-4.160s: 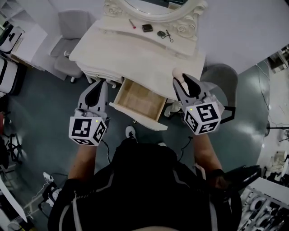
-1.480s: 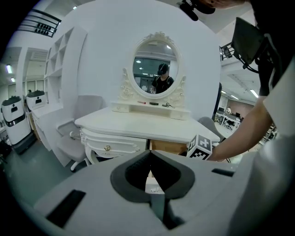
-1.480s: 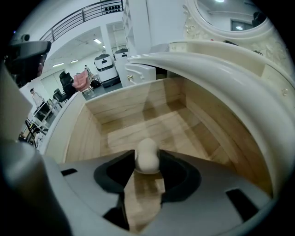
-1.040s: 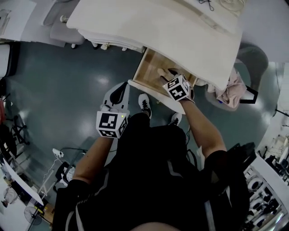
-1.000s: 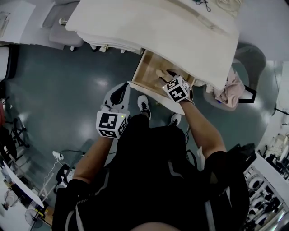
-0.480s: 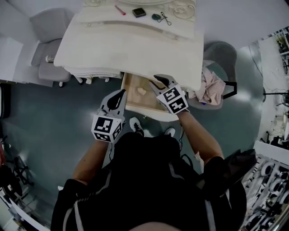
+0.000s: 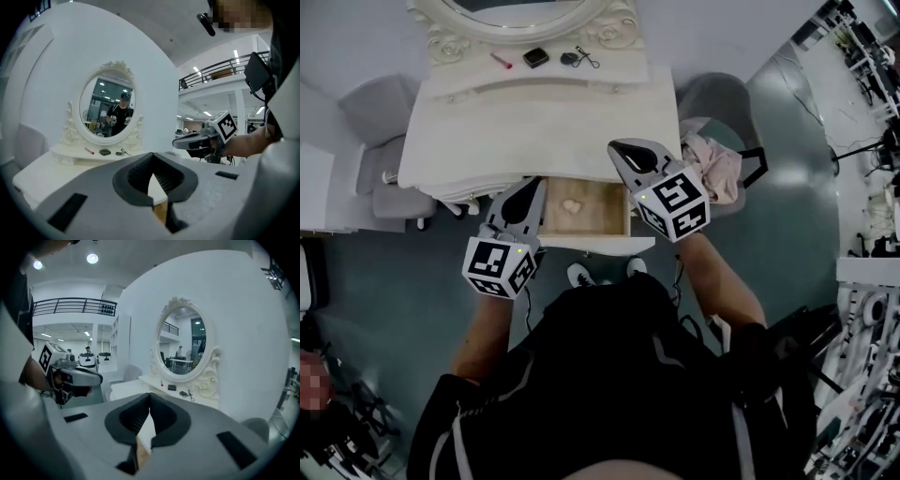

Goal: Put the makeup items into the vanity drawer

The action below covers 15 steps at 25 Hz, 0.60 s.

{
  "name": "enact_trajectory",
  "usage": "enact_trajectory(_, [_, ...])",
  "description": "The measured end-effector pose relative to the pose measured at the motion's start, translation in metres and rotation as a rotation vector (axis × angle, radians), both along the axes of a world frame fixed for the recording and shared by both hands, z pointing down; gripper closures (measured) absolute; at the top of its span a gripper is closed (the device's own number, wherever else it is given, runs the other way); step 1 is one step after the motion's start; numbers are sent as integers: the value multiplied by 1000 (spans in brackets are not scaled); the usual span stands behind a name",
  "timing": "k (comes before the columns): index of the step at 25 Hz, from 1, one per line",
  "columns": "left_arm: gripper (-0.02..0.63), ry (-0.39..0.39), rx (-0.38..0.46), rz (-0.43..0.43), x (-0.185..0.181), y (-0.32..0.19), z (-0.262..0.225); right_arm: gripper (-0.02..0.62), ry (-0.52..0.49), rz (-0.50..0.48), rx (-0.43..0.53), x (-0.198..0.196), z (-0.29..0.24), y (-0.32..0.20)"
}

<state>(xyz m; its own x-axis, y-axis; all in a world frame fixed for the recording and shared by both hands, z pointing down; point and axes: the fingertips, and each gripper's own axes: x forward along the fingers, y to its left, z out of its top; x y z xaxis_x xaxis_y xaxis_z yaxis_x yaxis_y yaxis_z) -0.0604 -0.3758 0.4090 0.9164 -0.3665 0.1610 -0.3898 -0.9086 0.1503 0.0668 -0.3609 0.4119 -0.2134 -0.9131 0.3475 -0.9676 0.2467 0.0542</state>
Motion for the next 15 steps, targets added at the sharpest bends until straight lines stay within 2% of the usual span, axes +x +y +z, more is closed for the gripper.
enact_trajectory(3, [603, 15, 47, -15, 9, 0, -30, 589, -19, 16, 58, 16, -32, 15])
enact_trajectory(7, [603, 100, 32, -44, 16, 1, -78, 589, -47, 30, 134, 35, -79, 30])
enact_trajectory(11, [603, 99, 99, -92, 20, 8, -106, 589, -33, 33, 188, 52, -116, 41])
enact_trajectory(15, [603, 92, 117, -142, 21, 17, -120, 591, -16, 25, 213, 64, -135, 49])
